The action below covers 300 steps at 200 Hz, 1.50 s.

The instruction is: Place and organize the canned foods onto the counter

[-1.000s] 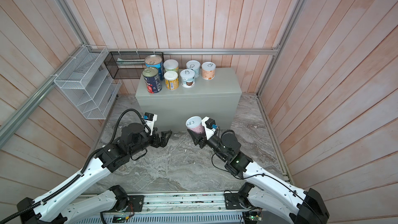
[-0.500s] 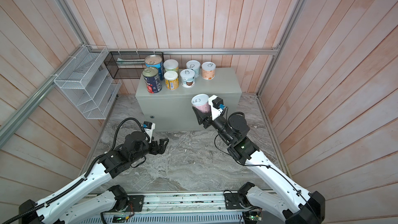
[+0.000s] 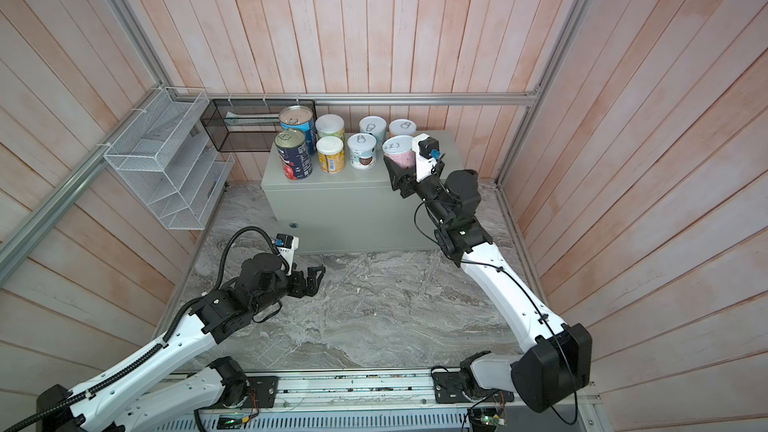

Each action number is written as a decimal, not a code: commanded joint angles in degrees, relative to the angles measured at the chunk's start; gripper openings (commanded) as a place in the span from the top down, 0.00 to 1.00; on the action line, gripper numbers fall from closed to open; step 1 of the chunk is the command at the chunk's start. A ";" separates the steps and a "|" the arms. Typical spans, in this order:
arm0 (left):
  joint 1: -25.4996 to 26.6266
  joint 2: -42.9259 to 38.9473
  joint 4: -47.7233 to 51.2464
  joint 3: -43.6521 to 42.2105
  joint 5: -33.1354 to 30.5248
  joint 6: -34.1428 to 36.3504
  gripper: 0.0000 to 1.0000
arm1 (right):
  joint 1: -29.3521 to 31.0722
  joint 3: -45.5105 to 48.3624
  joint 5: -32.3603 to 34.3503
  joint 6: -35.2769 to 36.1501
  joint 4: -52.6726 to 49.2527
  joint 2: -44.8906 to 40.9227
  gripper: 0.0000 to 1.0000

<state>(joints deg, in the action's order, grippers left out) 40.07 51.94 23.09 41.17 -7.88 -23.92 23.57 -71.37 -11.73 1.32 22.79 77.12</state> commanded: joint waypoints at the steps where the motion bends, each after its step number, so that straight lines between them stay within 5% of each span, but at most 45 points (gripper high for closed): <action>1: -0.26 -1.10 0.95 -0.47 -1.39 -1.31 0.00 | -1.27 -4.60 -2.67 0.15 5.50 2.58 0.45; 97: -0.27 -1.38 0.92 -0.27 -1.79 -1.49 0.00 | -2.83 -8.60 -1.41 -1.23 7.74 11.48 0.44; 140: -0.26 1.48 0.12 0.71 -0.96 -1.01 0.00 | -3.08 -10.02 0.15 -0.58 4.36 13.22 0.15; 208: -0.30 2.92 -0.59 0.62 -0.73 -1.30 0.00 | -3.01 -4.71 0.72 1.83 4.59 8.01 0.02; 238: -0.29 4.06 -1.36 0.42 -2.25 -0.21 0.00 | -3.02 2.39 3.43 1.91 9.30 2.79 0.02; 300: -1.50 5.82 -15.73 -4.25 -17.20 3.93 0.00 | -3.42 23.37 15.47 3.63 15.12 -11.96 0.02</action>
<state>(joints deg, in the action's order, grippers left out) 39.40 57.08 14.35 38.63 -16.53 -22.35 20.78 -54.54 -3.44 3.49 34.17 70.22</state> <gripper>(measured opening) 0.998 0.981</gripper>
